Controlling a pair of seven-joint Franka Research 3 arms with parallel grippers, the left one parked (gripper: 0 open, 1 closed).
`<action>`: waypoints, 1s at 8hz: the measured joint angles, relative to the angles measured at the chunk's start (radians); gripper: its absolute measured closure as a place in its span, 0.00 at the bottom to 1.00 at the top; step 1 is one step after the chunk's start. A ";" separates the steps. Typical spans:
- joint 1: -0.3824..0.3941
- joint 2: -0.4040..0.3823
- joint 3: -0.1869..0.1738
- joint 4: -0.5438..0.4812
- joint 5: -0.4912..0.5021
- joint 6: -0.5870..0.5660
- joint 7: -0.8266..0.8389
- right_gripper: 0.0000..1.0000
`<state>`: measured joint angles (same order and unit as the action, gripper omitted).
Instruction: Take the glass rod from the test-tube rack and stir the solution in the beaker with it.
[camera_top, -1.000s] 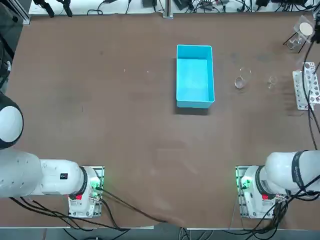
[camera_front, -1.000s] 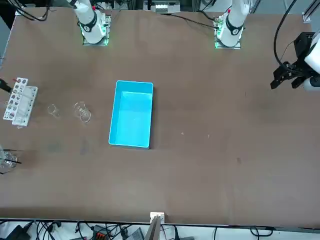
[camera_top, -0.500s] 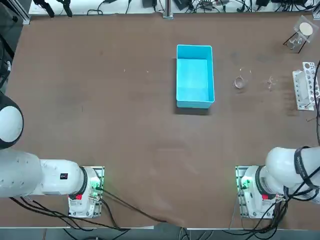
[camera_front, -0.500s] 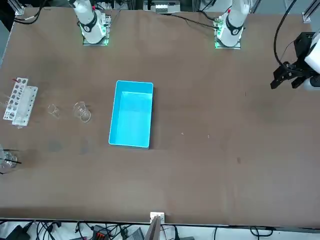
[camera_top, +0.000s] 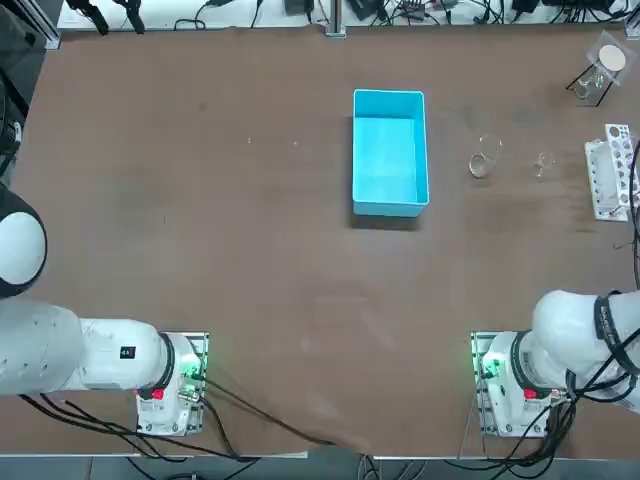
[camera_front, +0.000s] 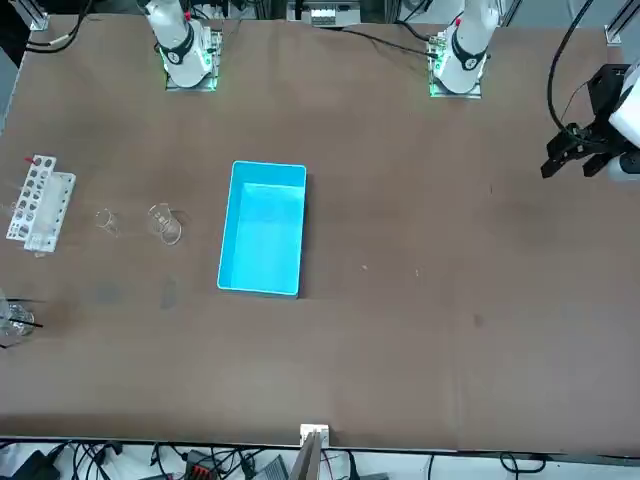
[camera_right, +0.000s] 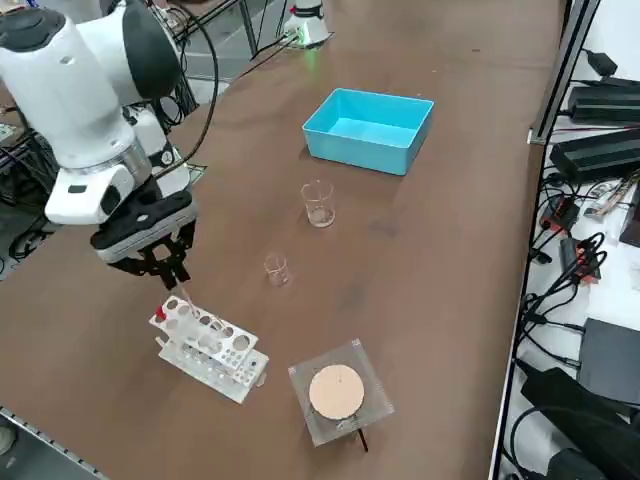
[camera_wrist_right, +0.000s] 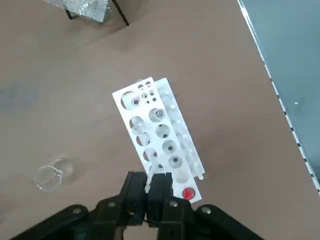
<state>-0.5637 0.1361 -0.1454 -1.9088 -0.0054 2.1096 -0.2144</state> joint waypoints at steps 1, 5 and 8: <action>-0.013 -0.001 0.000 -0.019 0.015 0.018 -0.020 0.96; -0.016 -0.003 0.006 -0.069 0.038 0.103 -0.024 0.95; -0.016 -0.005 0.008 -0.078 0.040 0.104 -0.024 0.95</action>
<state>-0.5794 0.1313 -0.1379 -1.9869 0.0342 2.2140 -0.2382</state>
